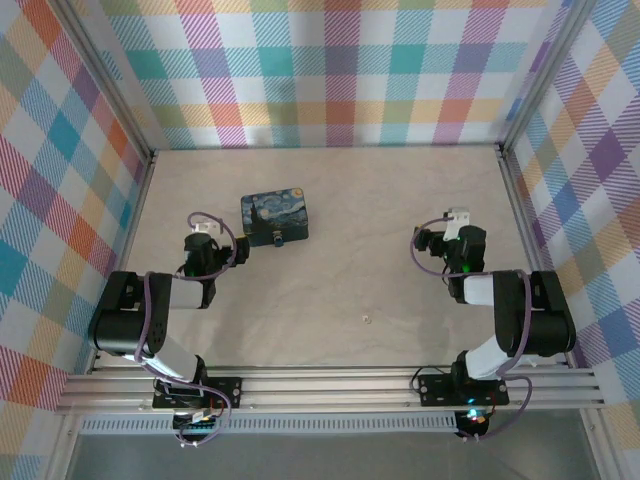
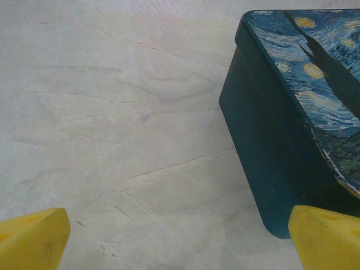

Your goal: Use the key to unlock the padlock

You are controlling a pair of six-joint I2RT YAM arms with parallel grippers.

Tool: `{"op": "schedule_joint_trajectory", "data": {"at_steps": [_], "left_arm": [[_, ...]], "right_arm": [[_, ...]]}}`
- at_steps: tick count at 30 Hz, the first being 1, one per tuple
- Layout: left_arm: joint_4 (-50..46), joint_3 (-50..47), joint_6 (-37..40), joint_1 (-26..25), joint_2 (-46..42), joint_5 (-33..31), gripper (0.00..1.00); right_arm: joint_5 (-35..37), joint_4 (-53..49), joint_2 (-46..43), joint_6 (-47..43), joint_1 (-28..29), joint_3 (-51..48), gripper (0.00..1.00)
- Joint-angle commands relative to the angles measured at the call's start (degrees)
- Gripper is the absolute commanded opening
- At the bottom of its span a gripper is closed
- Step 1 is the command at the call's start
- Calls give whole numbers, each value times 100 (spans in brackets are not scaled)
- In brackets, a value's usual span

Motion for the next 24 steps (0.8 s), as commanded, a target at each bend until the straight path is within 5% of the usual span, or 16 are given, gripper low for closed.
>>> {"op": "schedule_joint_trajectory", "data": {"at_steps": [1, 24], "left_arm": [[221, 94, 110, 28, 16, 88, 100], [168, 108, 21, 41, -22, -121, 100]], "right_arm": [[-98, 0, 4, -7, 4, -6, 100], [-79, 37, -14, 2, 3, -29, 100]]}}
